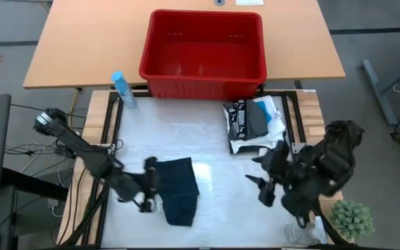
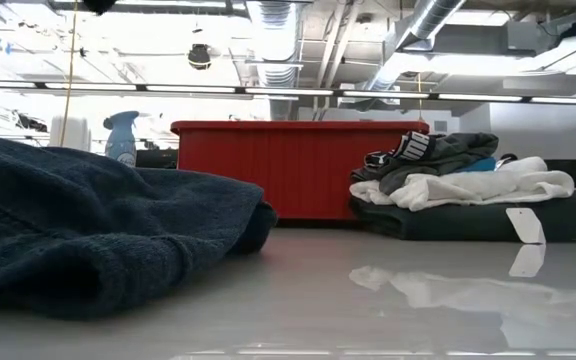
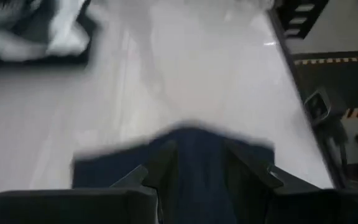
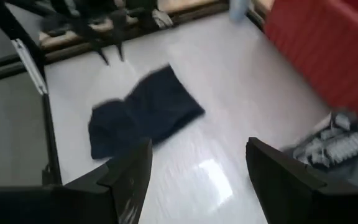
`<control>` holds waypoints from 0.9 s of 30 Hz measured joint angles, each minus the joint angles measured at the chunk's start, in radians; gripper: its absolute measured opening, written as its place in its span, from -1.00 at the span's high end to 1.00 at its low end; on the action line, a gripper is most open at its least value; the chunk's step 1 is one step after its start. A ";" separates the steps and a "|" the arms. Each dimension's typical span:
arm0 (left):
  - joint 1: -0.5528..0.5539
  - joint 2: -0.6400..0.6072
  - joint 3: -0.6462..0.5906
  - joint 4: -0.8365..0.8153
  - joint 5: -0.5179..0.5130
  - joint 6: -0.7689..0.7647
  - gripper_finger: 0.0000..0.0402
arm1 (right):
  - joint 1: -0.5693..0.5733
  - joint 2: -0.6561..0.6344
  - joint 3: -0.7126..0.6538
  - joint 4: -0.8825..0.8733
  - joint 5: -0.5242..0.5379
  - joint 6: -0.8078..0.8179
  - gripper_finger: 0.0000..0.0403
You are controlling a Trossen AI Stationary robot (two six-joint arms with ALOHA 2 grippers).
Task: Fold laundry
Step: Fold the black shorts
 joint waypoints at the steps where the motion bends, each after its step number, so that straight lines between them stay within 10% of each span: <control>1: 0.008 0.046 0.030 0.036 0.010 0.044 0.46 | 0.023 -0.021 -0.056 -0.002 0.009 0.054 -0.40; 7: 0.010 0.334 0.281 -0.050 0.045 0.217 0.46 | 0.121 -0.128 -0.334 -0.003 0.018 0.302 -0.40; 17: -0.015 0.713 0.626 -0.182 0.210 0.086 0.45 | 0.325 -0.198 -0.557 0.002 -0.010 0.537 -0.40; 27: -0.046 0.794 0.681 -0.211 0.204 0.033 0.45 | 0.439 -0.207 -0.626 -0.002 0.024 0.688 -0.40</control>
